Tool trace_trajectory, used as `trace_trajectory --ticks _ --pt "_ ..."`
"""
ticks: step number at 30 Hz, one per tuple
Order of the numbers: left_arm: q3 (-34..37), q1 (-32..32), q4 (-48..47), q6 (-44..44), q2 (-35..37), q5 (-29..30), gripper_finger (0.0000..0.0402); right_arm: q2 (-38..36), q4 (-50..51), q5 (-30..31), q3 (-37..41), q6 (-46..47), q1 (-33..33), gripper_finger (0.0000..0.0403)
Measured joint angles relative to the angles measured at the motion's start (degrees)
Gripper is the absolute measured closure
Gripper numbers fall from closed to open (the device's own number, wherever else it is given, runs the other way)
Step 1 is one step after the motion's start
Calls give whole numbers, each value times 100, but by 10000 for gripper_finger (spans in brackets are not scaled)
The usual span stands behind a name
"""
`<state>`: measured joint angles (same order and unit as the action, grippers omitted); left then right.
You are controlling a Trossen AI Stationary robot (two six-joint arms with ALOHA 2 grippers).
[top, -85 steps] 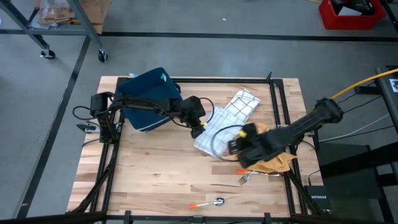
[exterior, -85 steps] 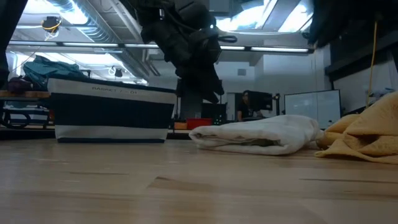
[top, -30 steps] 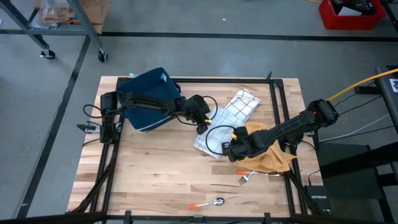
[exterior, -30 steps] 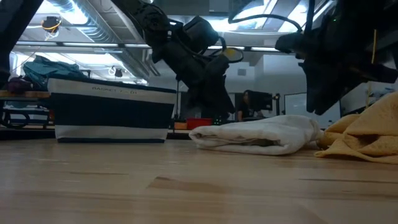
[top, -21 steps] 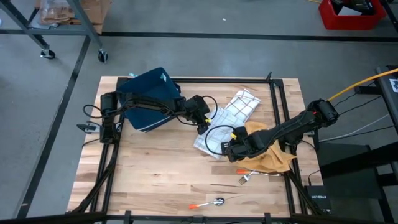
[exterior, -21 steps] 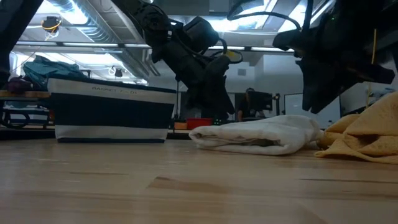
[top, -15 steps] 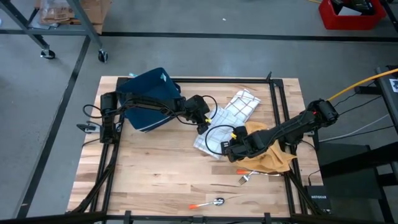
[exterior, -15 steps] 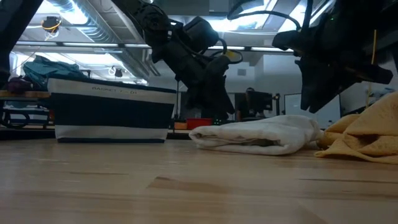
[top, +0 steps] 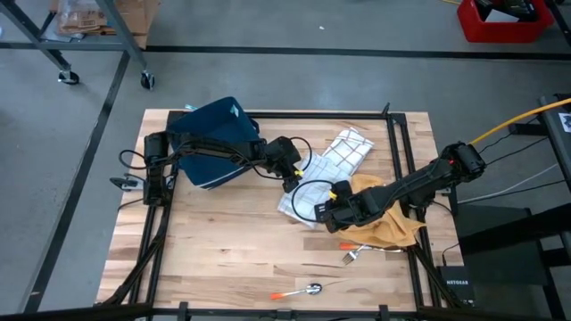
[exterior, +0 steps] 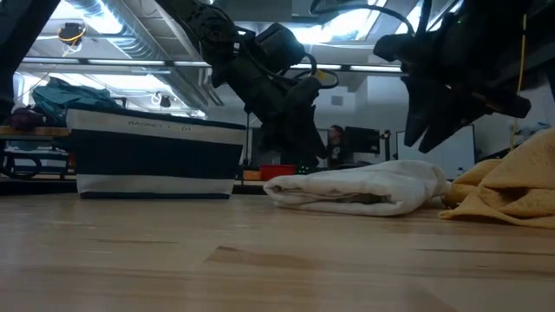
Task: Fold towel
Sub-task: Stack the left white patterned towel on the right white patterned towel
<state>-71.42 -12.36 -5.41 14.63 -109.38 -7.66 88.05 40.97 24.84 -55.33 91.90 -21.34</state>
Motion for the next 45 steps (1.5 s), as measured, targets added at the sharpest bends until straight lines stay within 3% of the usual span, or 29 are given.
trace_trajectory --ticks 7,13,45 --pt "1 0 2 -1 0 0 266 0 280 -43 0 -85 0 197" --pt "2 0 4 -2 0 0 266 0 109 -353 0 -88 0 158" --pt "-3 -28 182 214 4 -4 266 -2 -91 -282 0 -105 0 155"
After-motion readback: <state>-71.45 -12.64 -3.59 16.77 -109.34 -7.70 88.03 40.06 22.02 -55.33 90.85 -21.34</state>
